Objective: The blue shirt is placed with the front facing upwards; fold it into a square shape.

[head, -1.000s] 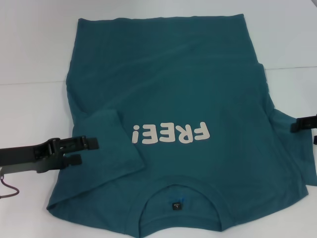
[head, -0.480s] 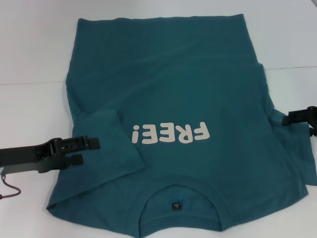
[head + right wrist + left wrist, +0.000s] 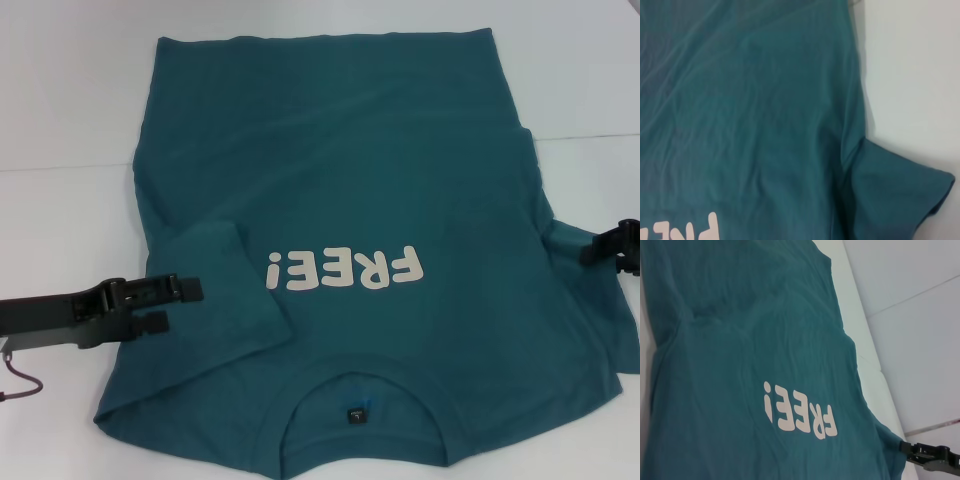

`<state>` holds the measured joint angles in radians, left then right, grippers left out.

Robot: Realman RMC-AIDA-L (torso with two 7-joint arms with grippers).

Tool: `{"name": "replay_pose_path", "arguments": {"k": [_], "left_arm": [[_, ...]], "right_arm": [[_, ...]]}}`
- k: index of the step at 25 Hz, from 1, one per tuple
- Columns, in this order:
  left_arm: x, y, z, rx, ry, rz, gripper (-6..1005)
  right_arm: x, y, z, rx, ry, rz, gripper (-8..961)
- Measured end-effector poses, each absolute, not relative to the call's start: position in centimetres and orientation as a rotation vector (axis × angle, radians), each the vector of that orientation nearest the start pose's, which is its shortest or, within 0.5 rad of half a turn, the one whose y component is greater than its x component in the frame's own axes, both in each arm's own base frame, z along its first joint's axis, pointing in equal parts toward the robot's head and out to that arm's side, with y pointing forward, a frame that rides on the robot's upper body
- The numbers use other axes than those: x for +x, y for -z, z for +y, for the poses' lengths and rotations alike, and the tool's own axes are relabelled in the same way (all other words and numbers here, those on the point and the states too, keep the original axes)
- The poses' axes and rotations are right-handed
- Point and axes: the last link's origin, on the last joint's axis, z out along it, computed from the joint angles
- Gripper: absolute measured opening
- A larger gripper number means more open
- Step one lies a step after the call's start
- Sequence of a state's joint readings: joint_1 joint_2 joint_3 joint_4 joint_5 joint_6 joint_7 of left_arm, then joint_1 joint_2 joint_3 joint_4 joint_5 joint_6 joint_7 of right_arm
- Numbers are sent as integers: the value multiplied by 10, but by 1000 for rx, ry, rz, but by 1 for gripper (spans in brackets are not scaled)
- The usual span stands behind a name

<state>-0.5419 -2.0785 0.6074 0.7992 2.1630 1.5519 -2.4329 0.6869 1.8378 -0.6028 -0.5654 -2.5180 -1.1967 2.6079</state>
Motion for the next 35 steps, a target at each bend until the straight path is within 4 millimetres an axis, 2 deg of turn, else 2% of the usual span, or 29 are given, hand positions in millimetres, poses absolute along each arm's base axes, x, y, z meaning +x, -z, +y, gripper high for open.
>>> {"name": "replay_pose_path", "arguments": {"k": [10, 15, 18, 25, 35], "left_arm": [[-268, -25, 344, -2227, 701, -1912, 947], [-267, -25, 343, -2241, 695, -1908, 947], [-268, -26, 341, -2257, 691, -1902, 947], [-270, -27, 340, -2249, 694, -1907, 947], [-268, -25, 340, -2258, 695, -1906, 947]], "right_arm": [[339, -98, 398, -1800, -208, 1860, 284], [338, -102, 400, -1810, -190, 1847, 50], [336, -110, 403, -1810, -181, 1832, 3], [318, -135, 415, -1828, -185, 1777, 13], [281, -138, 439, -1909, -1, 1645, 27]]}}
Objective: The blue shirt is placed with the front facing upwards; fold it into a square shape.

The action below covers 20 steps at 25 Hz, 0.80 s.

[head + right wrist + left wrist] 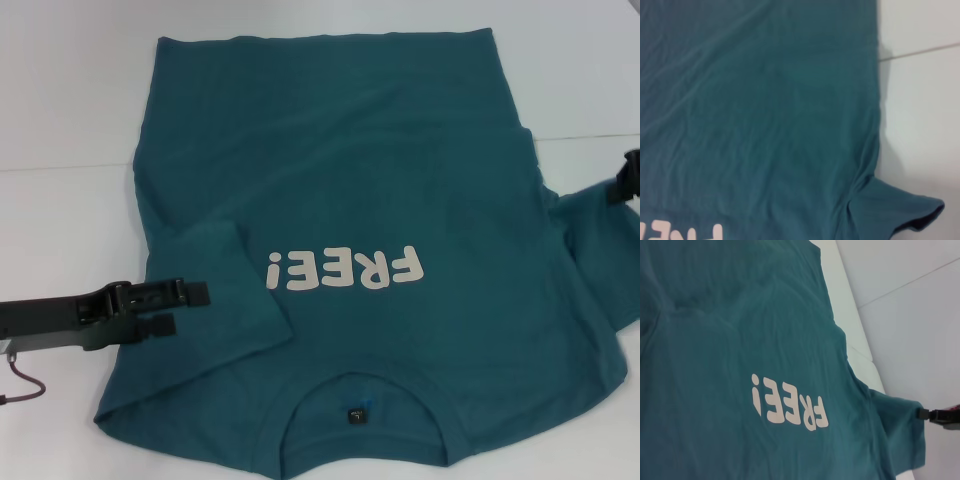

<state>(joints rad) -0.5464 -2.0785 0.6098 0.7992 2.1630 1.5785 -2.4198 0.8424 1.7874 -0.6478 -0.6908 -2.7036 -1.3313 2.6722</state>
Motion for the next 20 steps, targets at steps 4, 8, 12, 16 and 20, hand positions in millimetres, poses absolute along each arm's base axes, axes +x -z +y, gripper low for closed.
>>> {"name": "replay_pose_path", "arguments": {"k": [4, 8, 12, 16, 20], "left_arm": [[-269, -25, 339, -2251, 696, -1911, 947], [-269, -24, 339, -2249, 697, -1912, 947], [-269, -24, 340, -2245, 698, -1909, 947], [-270, -25, 341, -2239, 698, -1907, 947], [-269, -24, 342, -2240, 700, -1906, 947]], "right_arm": [[264, -142, 448, -1929, 85, 1566, 32], [262, -141, 449, -1933, 99, 1562, 38], [261, -135, 447, -1952, 113, 1581, 43], [252, -123, 442, -2009, 149, 1611, 49], [245, -112, 443, -2046, 176, 1609, 55]]}}
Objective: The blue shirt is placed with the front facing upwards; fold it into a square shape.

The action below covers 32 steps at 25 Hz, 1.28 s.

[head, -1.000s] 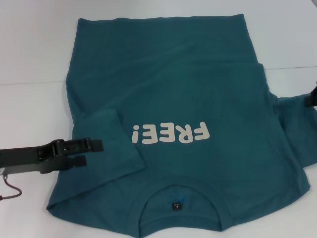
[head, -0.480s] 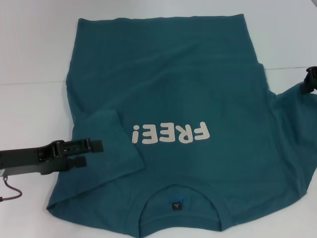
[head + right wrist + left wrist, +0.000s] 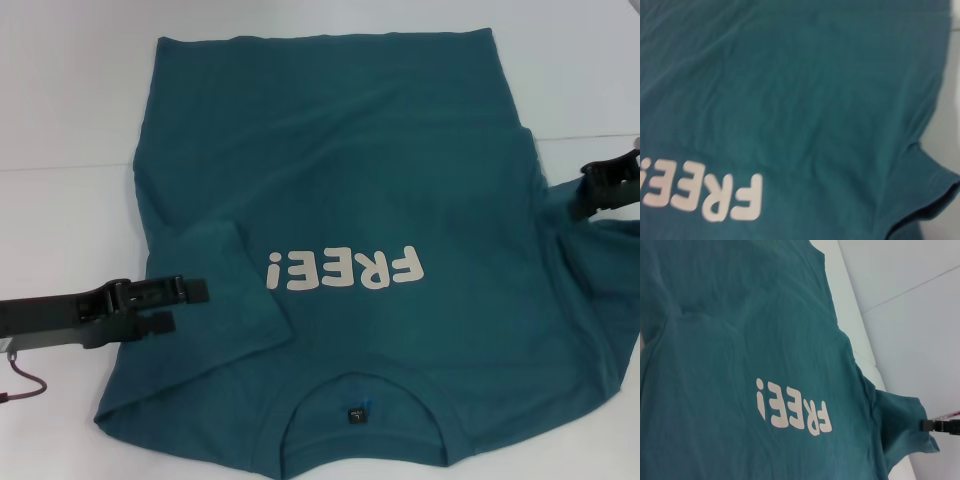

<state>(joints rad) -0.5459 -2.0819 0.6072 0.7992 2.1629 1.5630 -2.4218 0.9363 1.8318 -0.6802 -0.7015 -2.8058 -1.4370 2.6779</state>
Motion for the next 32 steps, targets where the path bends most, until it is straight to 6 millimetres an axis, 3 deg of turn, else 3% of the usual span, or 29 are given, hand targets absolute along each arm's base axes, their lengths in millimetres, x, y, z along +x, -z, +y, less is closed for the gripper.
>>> {"name": "replay_pose_path", "arguments": {"k": [14, 25, 32], "left_arm": [[-270, -23, 342, -2219, 702, -1911, 946], [-271, -22, 343, -2206, 705, -1913, 946], [-271, -21, 343, -2206, 706, -1914, 946]], "right_arm": [[226, -63, 459, -2078, 164, 1555, 74], [219, -62, 470, -2010, 62, 1588, 89], [218, -41, 467, -2040, 116, 1561, 99]]}}
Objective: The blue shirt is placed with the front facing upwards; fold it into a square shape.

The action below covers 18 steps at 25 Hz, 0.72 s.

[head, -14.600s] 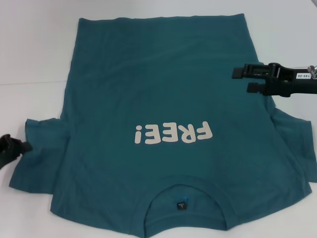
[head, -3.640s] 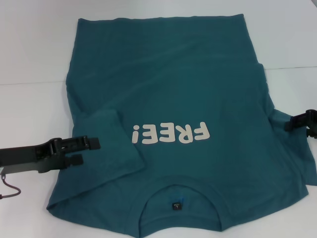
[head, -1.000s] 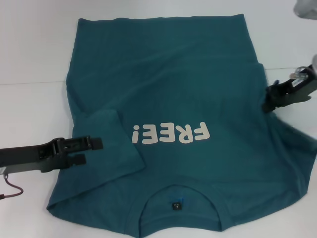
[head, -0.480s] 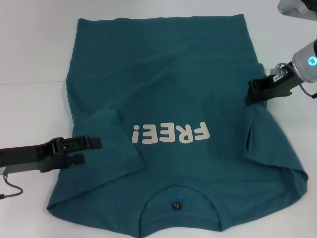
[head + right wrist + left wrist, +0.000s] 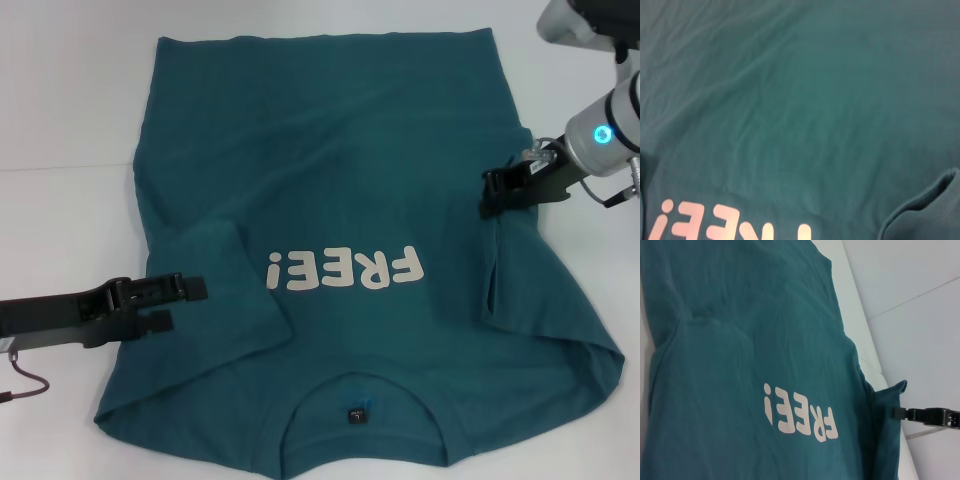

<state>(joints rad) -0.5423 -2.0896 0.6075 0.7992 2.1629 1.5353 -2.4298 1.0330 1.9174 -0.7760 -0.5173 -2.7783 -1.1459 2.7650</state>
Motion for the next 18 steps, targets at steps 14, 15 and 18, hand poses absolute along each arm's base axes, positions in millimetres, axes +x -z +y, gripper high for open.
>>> {"name": "replay_pose_path", "arguments": {"k": [14, 15, 18], "left_arm": [[-271, -21, 342, -2203, 706, -1918, 946], [-271, -21, 342, -2203, 706, -1919, 946], [-273, -22, 341, -2192, 711, -1923, 946]], "right_arm": [[209, -42, 472, -2076, 91, 1516, 211], [209, -43, 472, -2089, 74, 1516, 258], [210, -52, 469, -2132, 5, 1516, 393]]}}
